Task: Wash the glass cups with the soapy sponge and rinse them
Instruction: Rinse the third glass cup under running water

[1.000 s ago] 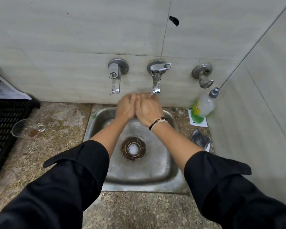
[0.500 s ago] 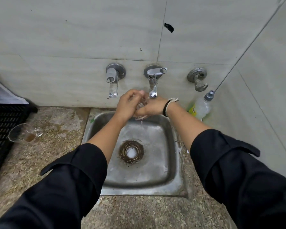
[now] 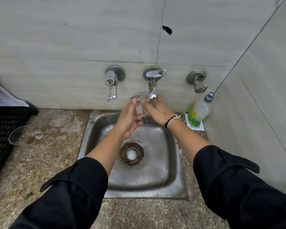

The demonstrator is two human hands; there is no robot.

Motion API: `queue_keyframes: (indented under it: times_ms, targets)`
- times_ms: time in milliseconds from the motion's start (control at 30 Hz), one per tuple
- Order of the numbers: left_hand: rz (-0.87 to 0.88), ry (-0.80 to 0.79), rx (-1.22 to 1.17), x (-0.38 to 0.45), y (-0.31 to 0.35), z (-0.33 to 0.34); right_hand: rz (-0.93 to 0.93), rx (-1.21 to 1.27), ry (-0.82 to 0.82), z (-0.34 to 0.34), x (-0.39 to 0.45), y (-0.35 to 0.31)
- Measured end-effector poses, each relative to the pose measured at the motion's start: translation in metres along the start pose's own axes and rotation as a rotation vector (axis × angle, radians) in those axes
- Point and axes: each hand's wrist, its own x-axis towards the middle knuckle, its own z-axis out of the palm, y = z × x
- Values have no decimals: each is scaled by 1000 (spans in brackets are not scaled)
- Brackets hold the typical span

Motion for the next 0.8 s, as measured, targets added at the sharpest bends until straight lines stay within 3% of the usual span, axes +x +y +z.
queue_keyframes:
  times_ms: [100, 167, 267, 367, 500, 633, 700, 800]
  targets:
    - [-14, -78, 19, 0, 7, 3, 9, 484, -165, 6, -6, -2]
    - [-21, -69, 49, -1, 7, 10, 25, 641, -121, 7, -6, -1]
    - [-34, 191, -208, -1, -4, 31, 58, 573, 175, 17, 1, 4]
    - [-44, 386, -414, 6, -6, 45, 79, 509, 347, 38, 3, 7]
    - [10, 471, -387, 12, -12, 51, 201, 549, 524, 60, -1, 8]
    - [76, 471, -490, 10, -24, 49, 223, 491, 502, 56, 2, 0]
    - [138, 535, -289, 18, -26, 32, 145, 301, 389, 45, 4, -2]
    - [406, 509, 287, 16, -19, 15, 120, 195, 242, 31, 13, 1]
